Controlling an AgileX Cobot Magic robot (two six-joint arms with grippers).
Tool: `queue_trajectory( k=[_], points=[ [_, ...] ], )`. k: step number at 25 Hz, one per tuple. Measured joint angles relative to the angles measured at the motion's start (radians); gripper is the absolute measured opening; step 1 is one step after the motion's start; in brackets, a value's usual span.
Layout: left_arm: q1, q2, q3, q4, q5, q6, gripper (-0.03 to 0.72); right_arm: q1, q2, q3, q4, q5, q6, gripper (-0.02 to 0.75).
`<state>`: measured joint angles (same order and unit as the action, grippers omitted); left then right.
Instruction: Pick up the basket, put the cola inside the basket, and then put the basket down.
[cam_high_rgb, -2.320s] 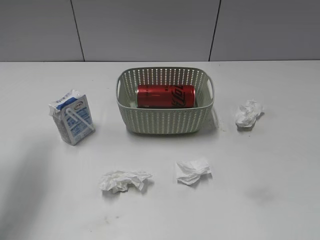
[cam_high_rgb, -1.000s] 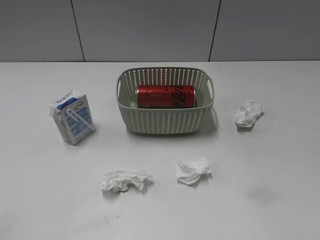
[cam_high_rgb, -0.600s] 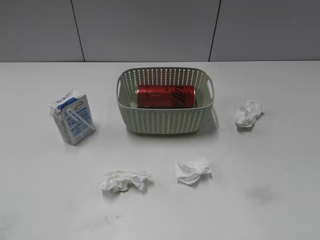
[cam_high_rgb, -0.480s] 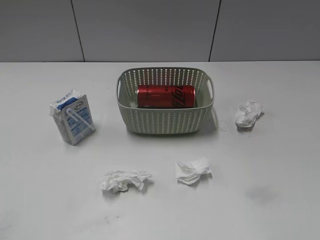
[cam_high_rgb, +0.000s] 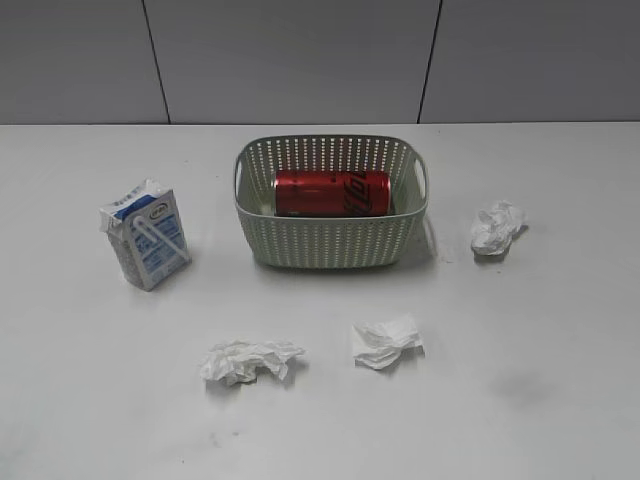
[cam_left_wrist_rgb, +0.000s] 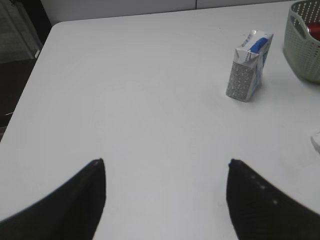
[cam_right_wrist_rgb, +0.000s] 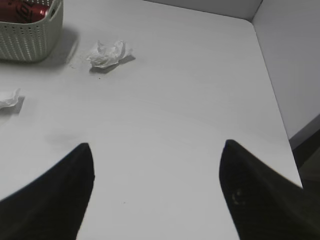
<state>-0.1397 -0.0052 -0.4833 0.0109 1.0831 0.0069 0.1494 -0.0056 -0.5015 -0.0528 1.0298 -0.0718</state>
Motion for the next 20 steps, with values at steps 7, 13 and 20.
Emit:
queue_trajectory(
  k=[7,13,20],
  points=[
    [0.089,0.0,0.0,0.0,0.0,0.0,0.573,0.0,0.0,0.0,-0.01,0.0,0.0,0.592],
    [0.152,0.0,0.0,0.0,0.0,0.0,0.573,0.008,0.0,0.0,-0.011,0.0,0.0,0.592],
    [0.153,0.0,0.0,0.0,0.0,0.0,0.564,0.008,0.0,0.0,-0.011,0.0,0.0,0.592]
  ],
)
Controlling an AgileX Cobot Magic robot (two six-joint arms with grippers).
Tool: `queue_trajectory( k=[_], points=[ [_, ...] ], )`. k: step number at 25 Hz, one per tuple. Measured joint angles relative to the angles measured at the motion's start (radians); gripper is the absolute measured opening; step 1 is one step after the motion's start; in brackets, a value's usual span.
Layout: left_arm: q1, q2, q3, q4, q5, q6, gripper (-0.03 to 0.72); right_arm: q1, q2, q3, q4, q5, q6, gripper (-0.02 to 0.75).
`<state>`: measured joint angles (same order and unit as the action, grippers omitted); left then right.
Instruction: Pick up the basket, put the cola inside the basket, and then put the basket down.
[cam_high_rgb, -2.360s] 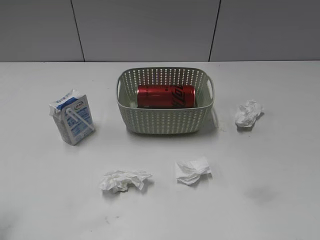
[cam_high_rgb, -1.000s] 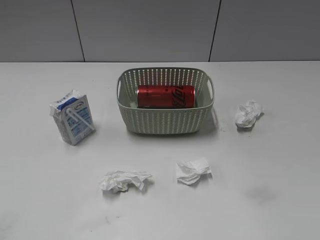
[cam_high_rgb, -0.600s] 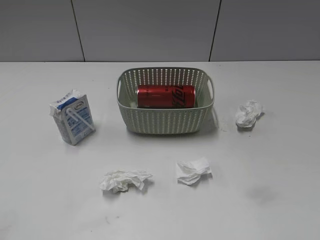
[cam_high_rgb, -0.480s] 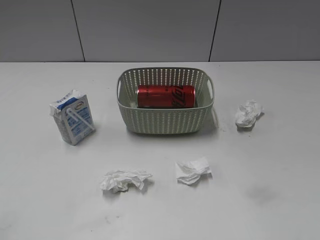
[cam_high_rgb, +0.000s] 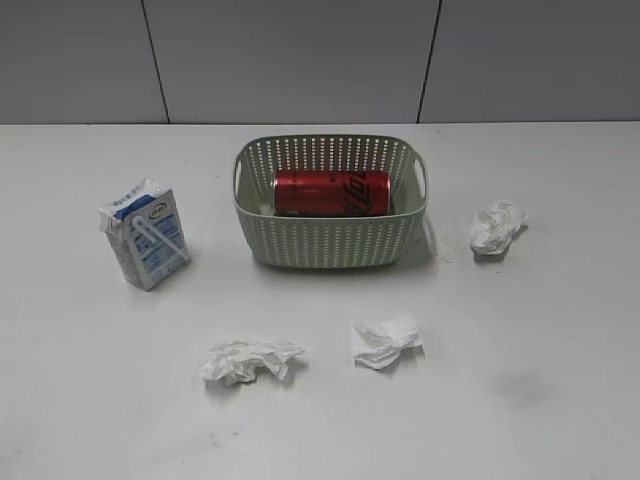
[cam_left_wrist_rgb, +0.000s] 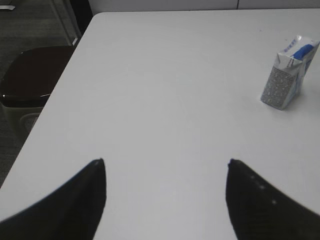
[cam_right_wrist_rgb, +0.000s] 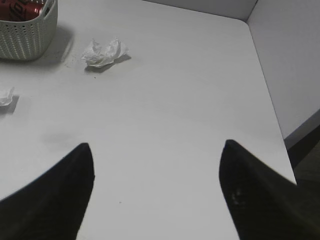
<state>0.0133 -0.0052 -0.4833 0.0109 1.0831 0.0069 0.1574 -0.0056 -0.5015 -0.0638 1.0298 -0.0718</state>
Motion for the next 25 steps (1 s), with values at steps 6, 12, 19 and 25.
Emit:
queue_trajectory(
  k=[6,12,19,25],
  points=[
    [0.0,0.0,0.0,0.0,0.0,0.0,0.531,0.0,0.0,0.0,0.0,0.0,0.001,0.592],
    [0.0,0.0,0.0,0.0,0.0,0.0,0.514,0.0,0.0,0.0,0.0,0.0,0.003,0.592],
    [0.0,0.0,0.0,0.0,0.0,0.0,0.511,0.0,0.0,0.0,0.0,0.0,0.003,0.592],
    [0.0,0.0,0.0,0.0,0.0,0.0,0.51,0.0,0.0,0.0,-0.061,0.0,0.005,0.592]
  ],
)
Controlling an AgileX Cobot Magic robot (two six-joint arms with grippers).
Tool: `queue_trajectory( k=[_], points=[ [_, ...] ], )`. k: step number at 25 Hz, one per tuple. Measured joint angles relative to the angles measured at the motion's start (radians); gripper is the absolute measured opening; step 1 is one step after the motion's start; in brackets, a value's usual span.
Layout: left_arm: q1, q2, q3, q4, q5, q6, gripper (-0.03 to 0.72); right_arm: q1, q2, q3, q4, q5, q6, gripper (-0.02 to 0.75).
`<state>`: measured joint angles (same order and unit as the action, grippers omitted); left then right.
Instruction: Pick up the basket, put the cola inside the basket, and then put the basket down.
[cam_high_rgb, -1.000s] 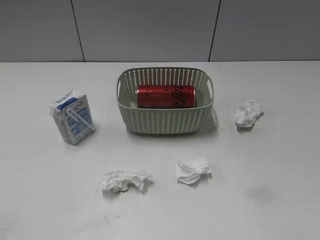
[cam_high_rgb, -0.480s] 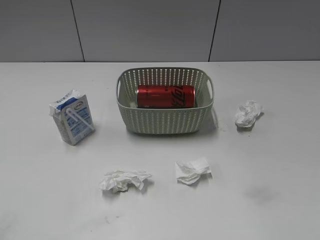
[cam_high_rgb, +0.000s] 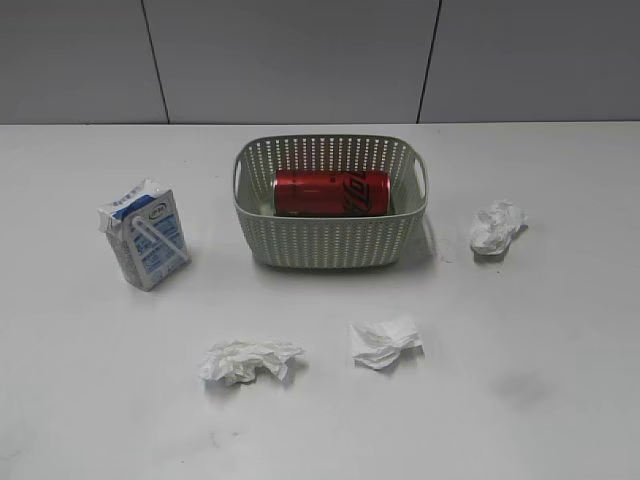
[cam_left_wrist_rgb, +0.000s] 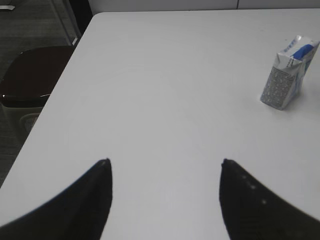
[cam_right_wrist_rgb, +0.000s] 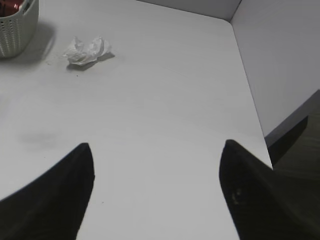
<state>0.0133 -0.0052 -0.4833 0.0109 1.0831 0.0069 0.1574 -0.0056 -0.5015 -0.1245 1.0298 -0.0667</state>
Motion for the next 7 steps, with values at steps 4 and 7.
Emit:
queue_trajectory(
  k=[4,7],
  points=[
    [0.0,0.0,0.0,0.0,0.0,0.0,0.51,0.0,0.0,0.0,-0.002,0.0,0.0,0.592],
    [0.0,0.0,0.0,0.0,0.0,0.0,0.51,0.0,0.0,0.0,-0.002,0.0,0.0,0.592]
  ],
)
